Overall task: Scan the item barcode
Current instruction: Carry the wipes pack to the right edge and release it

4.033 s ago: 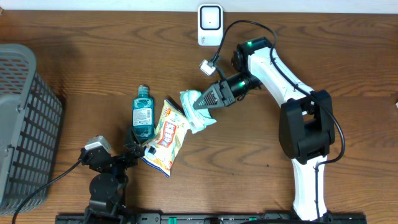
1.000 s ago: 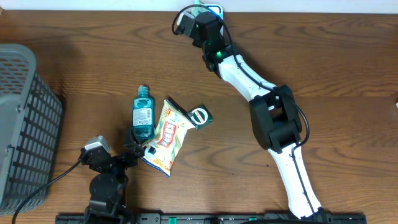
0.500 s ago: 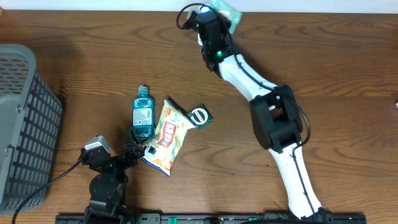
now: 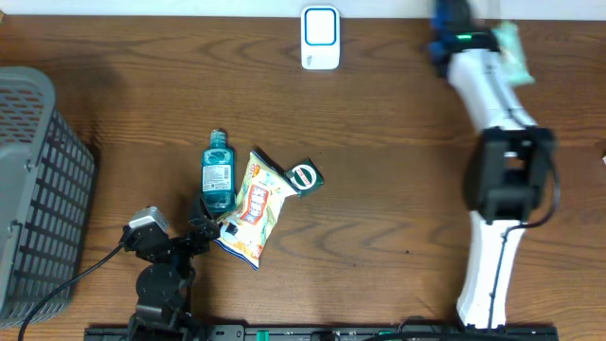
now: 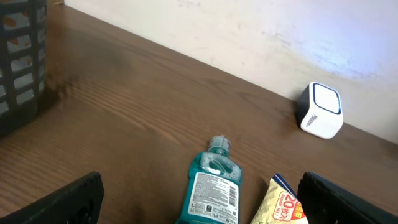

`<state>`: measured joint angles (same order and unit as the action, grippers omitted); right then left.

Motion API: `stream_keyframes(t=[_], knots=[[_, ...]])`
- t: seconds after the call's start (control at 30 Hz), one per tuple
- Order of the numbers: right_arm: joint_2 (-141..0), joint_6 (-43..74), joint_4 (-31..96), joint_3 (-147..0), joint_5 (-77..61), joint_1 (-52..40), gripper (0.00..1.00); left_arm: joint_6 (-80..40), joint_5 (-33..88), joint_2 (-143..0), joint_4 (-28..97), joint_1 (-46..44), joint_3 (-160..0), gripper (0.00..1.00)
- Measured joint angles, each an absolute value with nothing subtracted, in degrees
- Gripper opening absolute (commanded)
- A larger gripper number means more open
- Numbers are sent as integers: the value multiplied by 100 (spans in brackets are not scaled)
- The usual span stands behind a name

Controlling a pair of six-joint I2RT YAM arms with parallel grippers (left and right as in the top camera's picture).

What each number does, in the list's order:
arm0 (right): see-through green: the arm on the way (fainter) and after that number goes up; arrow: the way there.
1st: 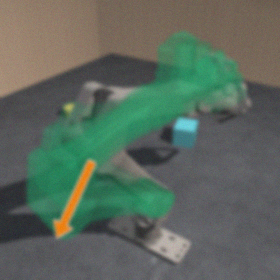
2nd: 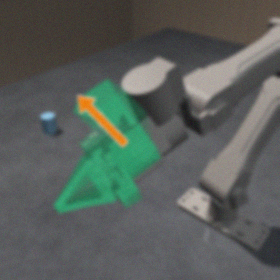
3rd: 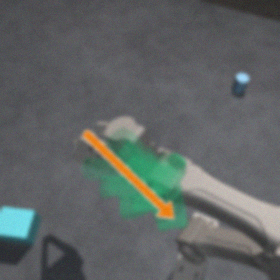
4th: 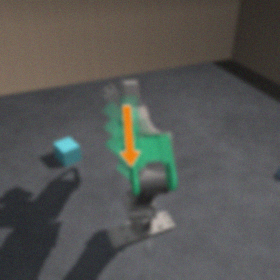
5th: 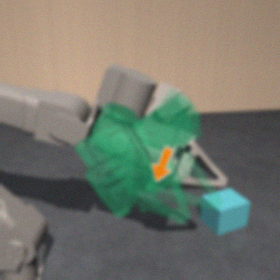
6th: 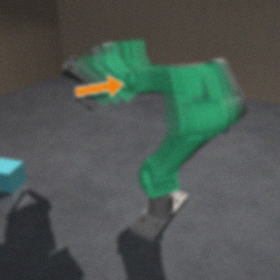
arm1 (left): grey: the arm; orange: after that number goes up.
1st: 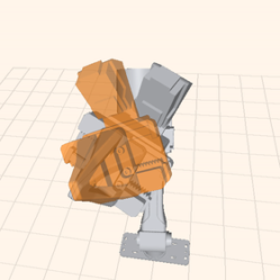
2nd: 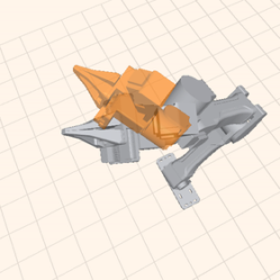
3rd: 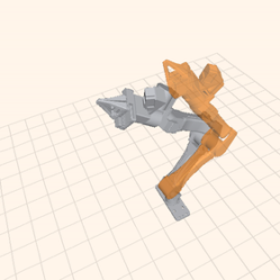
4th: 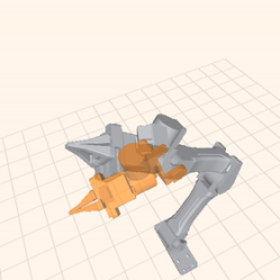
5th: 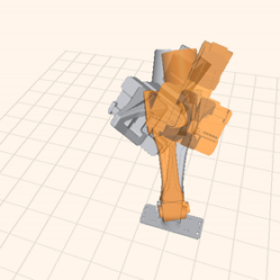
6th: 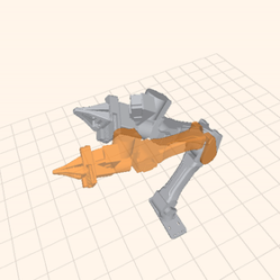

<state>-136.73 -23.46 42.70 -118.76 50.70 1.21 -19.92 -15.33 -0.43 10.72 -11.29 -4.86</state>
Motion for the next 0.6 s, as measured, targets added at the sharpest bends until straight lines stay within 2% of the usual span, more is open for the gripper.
stream_keyframes(t=[0.33, 0.4, 0.43, 0.5, 0.53, 0.6], knots=[[-13673, -722, 5089, -11876, 3387, 2399, 2, -1992, -1531, -43, 1072, -1129, -486, 98], [-13670, -554, 5124, -11876, 3118, 2709, 8, -1992, -1531, -43, 1072, -1129, -486, 98], [-13673, -499, 5129, -11876, 3044, 2805, 30, -1992, -1531, -43, 1072, -1129, -486, 98], [-13670, -342, 5170, -11876, 2906, 3015, 93, -1992, -1531, -43, 1072, -1129, -486, 98], [-13670, -276, 5179, -11876, 2862, 3079, 99, -1992, -1531, -43, 1072, -1129, -486, 98], [-13646, -89, 5188, -11876, 2775, 3157, 99, -1992, -1531, -45, 1072, -1129, -486, 98]])
